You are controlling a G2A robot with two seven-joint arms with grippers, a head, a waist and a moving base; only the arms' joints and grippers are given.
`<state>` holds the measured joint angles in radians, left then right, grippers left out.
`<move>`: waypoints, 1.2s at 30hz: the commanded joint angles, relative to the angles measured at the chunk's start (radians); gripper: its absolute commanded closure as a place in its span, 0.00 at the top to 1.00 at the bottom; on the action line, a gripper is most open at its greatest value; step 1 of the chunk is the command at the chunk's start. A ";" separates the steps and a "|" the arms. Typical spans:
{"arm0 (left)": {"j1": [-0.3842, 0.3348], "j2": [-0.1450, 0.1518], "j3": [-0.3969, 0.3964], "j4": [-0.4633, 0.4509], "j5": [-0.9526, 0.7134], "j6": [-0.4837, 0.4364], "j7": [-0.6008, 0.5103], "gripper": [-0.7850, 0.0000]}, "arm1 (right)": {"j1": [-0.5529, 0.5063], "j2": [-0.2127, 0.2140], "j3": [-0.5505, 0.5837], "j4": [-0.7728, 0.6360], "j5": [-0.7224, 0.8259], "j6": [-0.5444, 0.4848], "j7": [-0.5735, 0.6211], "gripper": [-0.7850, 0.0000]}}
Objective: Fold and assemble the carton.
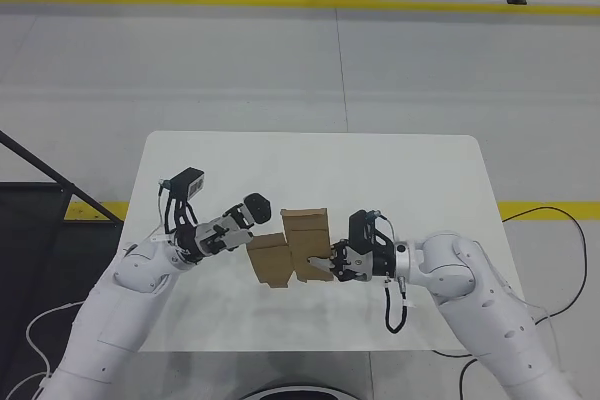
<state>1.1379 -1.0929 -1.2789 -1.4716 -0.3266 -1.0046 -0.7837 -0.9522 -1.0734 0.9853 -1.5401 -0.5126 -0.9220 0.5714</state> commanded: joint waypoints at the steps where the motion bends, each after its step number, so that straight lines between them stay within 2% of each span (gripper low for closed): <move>1: 0.001 -0.001 0.000 -0.004 0.008 -0.008 0.019 1.00 | -0.009 0.000 0.001 -0.009 -0.008 0.011 -0.011 0.00; 7: -0.013 -0.002 -0.013 -0.026 0.019 -0.008 0.014 1.00 | -0.012 0.002 -0.001 -0.006 -0.001 0.009 -0.017 0.00; 13: -0.013 -0.011 -0.051 -0.061 0.099 -0.008 0.033 1.00 | -0.001 0.002 -0.010 0.005 0.025 0.011 -0.015 0.00; 24: -0.017 -0.035 -0.071 -0.097 0.172 -0.008 0.012 1.00 | -0.002 0.009 -0.007 0.027 0.095 -0.049 -0.014 0.00; 26: -0.022 -0.038 -0.069 -0.097 0.186 -0.008 0.003 0.98 | 0.000 0.010 -0.010 0.032 0.110 -0.059 -0.012 0.00; 28: -0.027 -0.042 -0.064 -0.095 0.190 -0.008 -0.008 0.92 | 0.005 0.010 -0.015 0.042 0.128 -0.063 -0.008 0.00; 32: -0.038 -0.049 -0.057 -0.084 0.199 -0.008 -0.024 0.89 | 0.022 0.009 -0.028 0.058 0.159 -0.062 0.008 0.00; 34: -0.043 -0.050 -0.052 -0.082 0.216 -0.008 -0.024 0.93 | 0.031 0.009 -0.036 0.064 0.176 -0.055 0.019 0.00; 35: -0.045 -0.050 -0.052 -0.079 0.229 -0.008 -0.024 1.00 | 0.036 0.008 -0.040 0.067 0.184 -0.051 0.024 0.00; 36: -0.046 -0.051 -0.057 -0.071 0.236 -0.008 -0.020 1.00 | 0.040 0.008 -0.044 0.069 0.192 -0.048 0.030 0.00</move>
<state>1.0930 -1.1432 -1.3315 -1.5495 -0.0999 -1.0123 -0.8073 -0.9163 -1.0650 0.9444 -1.4732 -0.3281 -0.9729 0.5961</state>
